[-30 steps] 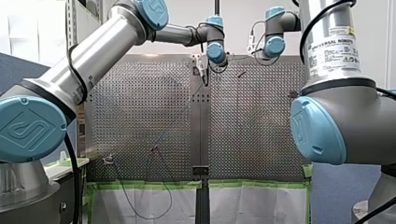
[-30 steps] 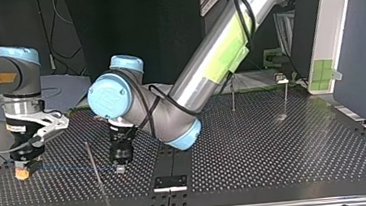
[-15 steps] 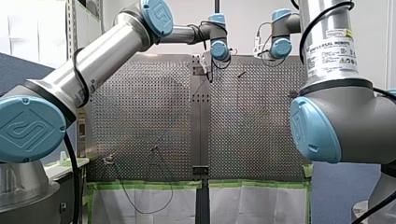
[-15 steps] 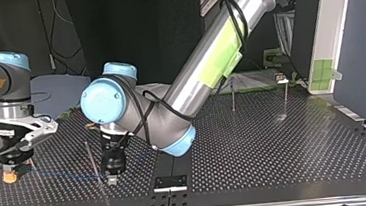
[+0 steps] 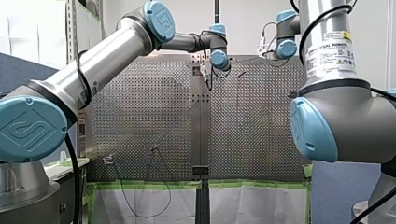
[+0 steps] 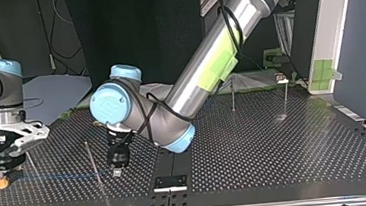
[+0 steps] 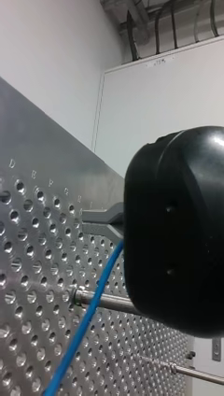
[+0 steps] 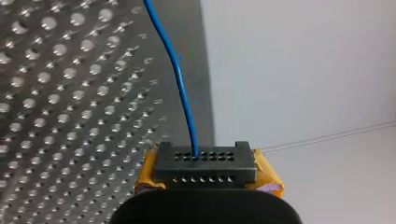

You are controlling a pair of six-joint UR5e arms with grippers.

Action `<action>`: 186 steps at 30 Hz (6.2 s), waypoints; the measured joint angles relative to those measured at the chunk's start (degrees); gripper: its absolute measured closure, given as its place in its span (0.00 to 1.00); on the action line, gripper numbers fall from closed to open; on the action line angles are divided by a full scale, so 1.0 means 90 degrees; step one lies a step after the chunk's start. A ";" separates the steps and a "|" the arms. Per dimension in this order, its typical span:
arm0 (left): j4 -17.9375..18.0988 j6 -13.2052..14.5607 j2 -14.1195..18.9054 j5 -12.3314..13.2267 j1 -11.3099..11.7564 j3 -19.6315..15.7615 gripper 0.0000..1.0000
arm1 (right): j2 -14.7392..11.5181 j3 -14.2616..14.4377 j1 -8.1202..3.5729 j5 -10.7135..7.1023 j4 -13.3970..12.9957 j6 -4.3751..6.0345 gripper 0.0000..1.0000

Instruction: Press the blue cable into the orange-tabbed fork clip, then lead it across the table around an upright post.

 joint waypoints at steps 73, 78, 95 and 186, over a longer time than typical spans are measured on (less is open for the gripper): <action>0.0287 0.0066 -0.0302 0.0113 0.0079 -0.0978 0.00 | 0.2855 0.1832 -0.0092 0.0431 -0.1882 0.0118 1.00; 0.0295 0.0068 -0.0301 0.0099 0.0082 -0.0978 0.00 | 0.3179 0.1834 -0.0135 0.0697 -0.2046 0.0123 1.00; 0.0297 0.0141 -0.0301 -0.0101 0.0077 -0.0977 0.00 | 0.4112 0.1830 -0.0567 0.0878 -0.2913 0.0155 1.00; -0.2167 -0.2403 -0.0066 0.0653 0.0098 -0.0980 0.00 | 0.5578 0.1355 -0.0746 0.0704 -0.3957 0.0481 1.00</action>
